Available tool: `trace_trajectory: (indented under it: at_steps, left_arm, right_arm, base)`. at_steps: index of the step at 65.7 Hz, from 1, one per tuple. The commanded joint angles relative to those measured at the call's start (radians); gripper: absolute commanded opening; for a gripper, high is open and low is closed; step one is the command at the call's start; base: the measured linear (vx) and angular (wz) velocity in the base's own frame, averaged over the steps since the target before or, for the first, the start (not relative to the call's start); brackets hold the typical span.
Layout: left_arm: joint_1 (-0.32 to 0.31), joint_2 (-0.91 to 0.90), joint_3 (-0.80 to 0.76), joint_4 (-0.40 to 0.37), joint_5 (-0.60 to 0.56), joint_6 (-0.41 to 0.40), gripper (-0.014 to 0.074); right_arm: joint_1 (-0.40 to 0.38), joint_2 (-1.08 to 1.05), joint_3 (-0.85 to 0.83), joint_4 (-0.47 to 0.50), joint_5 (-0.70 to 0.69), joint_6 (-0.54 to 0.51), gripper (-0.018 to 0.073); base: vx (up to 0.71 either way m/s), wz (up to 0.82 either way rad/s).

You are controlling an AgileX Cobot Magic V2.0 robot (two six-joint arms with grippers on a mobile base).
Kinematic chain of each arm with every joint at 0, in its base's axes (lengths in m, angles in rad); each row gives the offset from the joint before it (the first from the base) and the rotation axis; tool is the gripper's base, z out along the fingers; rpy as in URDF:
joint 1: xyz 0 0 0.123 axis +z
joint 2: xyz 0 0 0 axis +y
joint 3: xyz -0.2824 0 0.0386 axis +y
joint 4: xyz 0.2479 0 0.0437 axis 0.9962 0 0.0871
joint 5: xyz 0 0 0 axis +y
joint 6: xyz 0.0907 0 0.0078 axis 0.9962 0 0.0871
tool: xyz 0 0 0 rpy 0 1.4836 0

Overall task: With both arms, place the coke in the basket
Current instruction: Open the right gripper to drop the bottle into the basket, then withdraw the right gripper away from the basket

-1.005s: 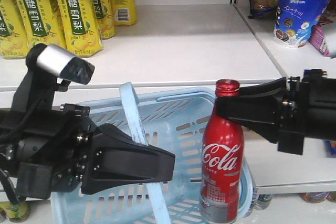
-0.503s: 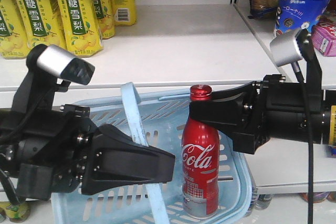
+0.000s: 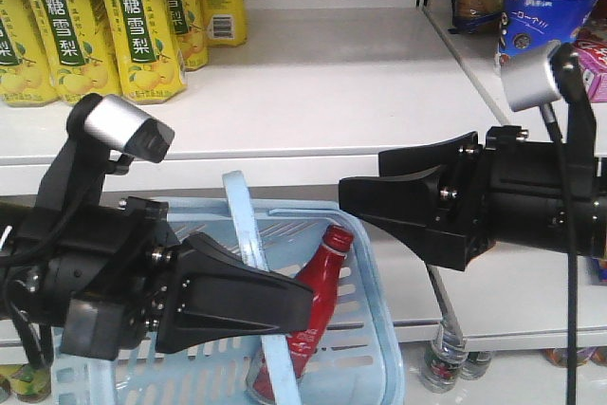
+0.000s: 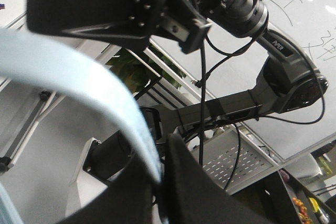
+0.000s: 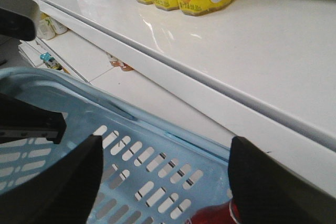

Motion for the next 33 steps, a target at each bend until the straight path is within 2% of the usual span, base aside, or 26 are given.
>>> trace_trajectory:
  at_steps: [1, 8, 17, 25, 33]
  left_arm:
    - [-0.004, -0.03, -0.034, -0.15, -0.111, 0.03, -0.0006]
    - [-0.004, -0.03, -0.034, -0.15, -0.111, 0.03, -0.0006]
    - [-0.004, -0.03, -0.034, -0.15, -0.111, 0.03, -0.0006]
    - [-0.004, -0.03, -0.034, -0.15, -0.111, 0.03, -0.0006]
    - [-0.004, -0.03, -0.034, -0.15, -0.11, 0.03, -0.0006]
  right_arm:
    - [0.0, -0.071, -0.031, 0.0, 0.018, -0.002, 0.0419]
    - [-0.001, -0.161, -0.031, 0.0, 0.031, -0.002, 0.0258]
    - [-0.001, -0.286, -0.03, 0.0, 0.043, -0.003, -0.0018]
    - [-0.001, -0.408, -0.008, 0.0, 0.04, -0.003, -0.0006]
    - [-0.001, -0.539, 0.124, 0.0, 0.105, -0.007, -0.0005]
  base:
    - [0.0, 0.0]
    - [0.0, 0.0]
    - [0.0, 0.0]
    - [0.0, 0.0]
    - [0.0, 0.0]
